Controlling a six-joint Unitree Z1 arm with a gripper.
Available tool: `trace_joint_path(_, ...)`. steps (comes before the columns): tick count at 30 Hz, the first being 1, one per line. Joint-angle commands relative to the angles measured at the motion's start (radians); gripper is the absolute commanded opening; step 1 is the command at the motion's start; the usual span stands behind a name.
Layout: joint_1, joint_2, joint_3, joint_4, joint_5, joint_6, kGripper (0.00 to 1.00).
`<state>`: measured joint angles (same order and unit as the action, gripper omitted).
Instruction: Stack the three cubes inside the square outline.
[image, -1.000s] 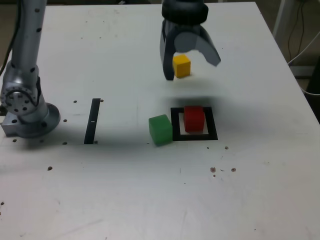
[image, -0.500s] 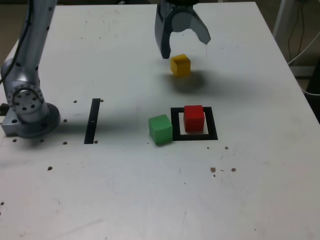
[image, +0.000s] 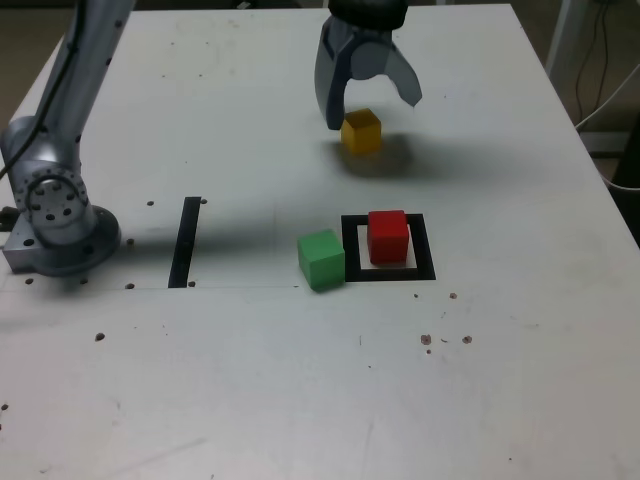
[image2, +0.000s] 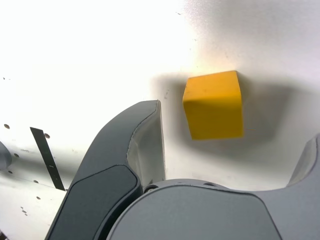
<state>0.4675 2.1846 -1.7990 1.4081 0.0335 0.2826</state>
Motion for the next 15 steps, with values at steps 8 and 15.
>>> trace_joint_path(8,0.011,0.070,-0.022,0.001,-0.013,0.001,0.96)
trace_joint_path(15,0.015,0.098,-0.031,0.003,-0.013,-0.007,0.85)
